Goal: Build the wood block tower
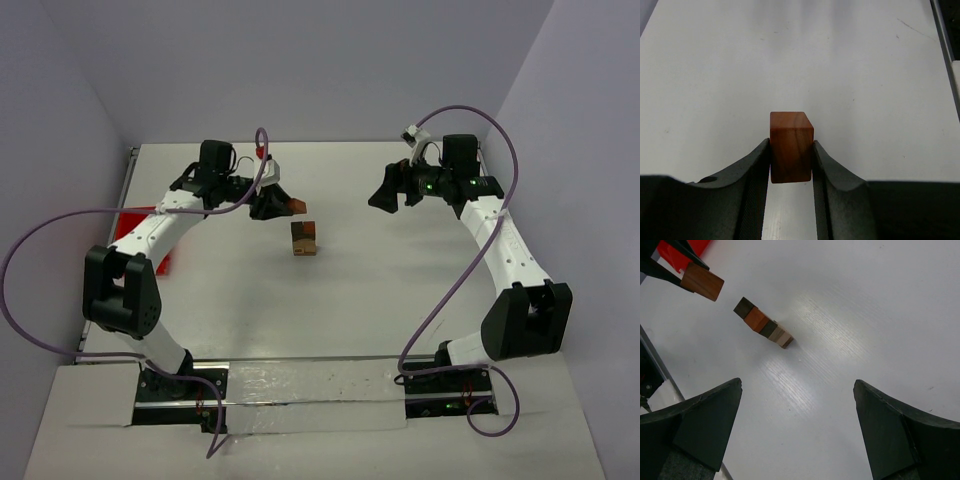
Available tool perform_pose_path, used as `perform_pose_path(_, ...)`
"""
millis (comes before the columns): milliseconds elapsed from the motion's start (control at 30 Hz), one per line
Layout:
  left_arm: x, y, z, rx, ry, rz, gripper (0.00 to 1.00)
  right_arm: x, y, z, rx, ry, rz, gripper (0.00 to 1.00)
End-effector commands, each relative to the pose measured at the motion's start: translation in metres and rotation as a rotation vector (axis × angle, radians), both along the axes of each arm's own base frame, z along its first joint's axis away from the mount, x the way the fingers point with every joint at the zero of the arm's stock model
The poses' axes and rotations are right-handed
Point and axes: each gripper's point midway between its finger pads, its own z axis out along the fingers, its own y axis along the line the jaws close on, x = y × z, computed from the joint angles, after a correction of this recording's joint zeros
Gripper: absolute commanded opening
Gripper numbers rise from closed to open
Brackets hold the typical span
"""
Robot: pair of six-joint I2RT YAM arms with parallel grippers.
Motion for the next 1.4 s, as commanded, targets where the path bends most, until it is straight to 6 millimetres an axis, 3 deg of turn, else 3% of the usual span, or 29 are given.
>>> perform_pose_path(0,-0.004,-0.015,0.017,-0.102,-0.028,-0.085,0.02,0.002,0.002,0.024,0.025,-0.081,0.017,1.0)
perform_pose_path(633,-0.002,-0.02,-0.014,-0.1,0.055,-0.124,0.1,0.004,0.008,0.013,0.058,-0.015,0.033,1.0)
perform_pose_path(1367,-0.002,-0.028,-0.035,-0.099,0.162,-0.148,0.19,0.004,0.011,0.009,0.065,0.029,0.062,1.0)
